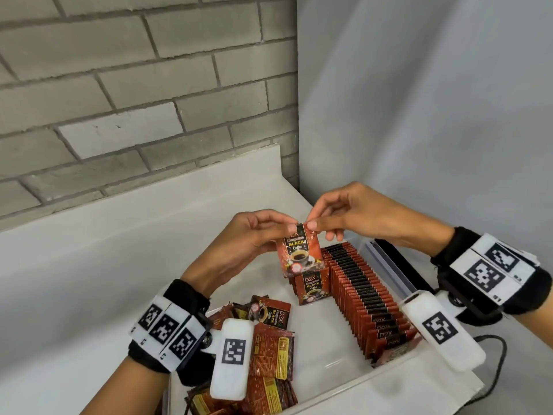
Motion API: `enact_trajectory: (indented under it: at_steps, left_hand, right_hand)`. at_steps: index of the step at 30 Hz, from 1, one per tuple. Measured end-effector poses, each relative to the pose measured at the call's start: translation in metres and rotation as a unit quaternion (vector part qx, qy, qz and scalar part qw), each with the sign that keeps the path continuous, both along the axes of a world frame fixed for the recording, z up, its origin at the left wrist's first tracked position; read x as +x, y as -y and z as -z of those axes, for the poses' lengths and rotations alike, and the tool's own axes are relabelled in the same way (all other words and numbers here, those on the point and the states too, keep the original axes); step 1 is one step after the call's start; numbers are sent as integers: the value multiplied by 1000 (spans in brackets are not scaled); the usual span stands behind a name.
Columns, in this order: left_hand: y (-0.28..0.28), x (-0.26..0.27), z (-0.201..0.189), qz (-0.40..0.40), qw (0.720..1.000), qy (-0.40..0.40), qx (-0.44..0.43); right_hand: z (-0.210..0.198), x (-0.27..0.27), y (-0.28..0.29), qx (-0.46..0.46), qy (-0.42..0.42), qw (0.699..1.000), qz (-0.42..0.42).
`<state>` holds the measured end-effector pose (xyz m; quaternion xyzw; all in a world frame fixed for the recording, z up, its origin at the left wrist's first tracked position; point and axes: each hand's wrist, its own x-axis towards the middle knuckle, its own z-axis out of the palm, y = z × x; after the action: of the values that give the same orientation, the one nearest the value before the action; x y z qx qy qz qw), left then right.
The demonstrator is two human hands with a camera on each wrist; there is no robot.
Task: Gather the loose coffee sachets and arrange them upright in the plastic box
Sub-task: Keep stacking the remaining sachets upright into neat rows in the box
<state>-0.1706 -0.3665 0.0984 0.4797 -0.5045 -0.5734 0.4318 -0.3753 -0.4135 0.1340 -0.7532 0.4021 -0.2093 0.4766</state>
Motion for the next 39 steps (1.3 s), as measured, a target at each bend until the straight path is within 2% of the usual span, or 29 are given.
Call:
enact_trajectory:
  at_steps: [2, 5, 7, 12, 15, 17, 19, 21, 23, 28, 34, 37, 39]
  left_hand:
    - [-1, 2, -3, 22, 996, 89, -2]
    - [0, -2, -3, 62, 974, 216, -2]
    - [1, -9, 1, 82, 959, 271, -3]
    - [-1, -23, 18, 115, 947, 300, 27]
    - [-1, -27, 26, 128, 938, 322, 24]
    - [1, -29, 27, 131, 931, 341, 22]
    - [2, -32, 27, 133, 910, 392, -2]
    - [0, -34, 23, 142, 872, 464, -59]
    - [-4, -36, 20, 169, 841, 502, -108]
    - [-9, -39, 27, 252, 746, 612, -79]
    - [-12, -38, 23, 272, 701, 658, -46]
    - [-12, -34, 17, 281, 702, 654, -27]
    - [-13, -32, 14, 285, 716, 637, -15]
  right_hand:
    - [1, -2, -2, 7, -29, 999, -14]
    - [4, -3, -7, 16, -104, 994, -41]
    - [6, -2, -10, 2, -155, 986, -57]
    - [26, 4, -29, 57, -261, 951, -154]
    - [43, 8, -36, 24, -354, 912, -207]
    - [51, 11, -37, 8, -390, 895, -215]
    - [55, 13, -36, 7, -399, 892, -213]
    - [57, 14, -34, 8, -400, 892, -212]
    - [59, 15, -31, 12, -402, 891, -211]
    - [62, 18, -29, 28, -412, 885, -215]
    - [64, 22, -26, 27, -434, 876, -211]
    - [67, 24, -26, 35, -434, 877, -205]
    - [66, 25, -27, 38, -426, 880, -205]
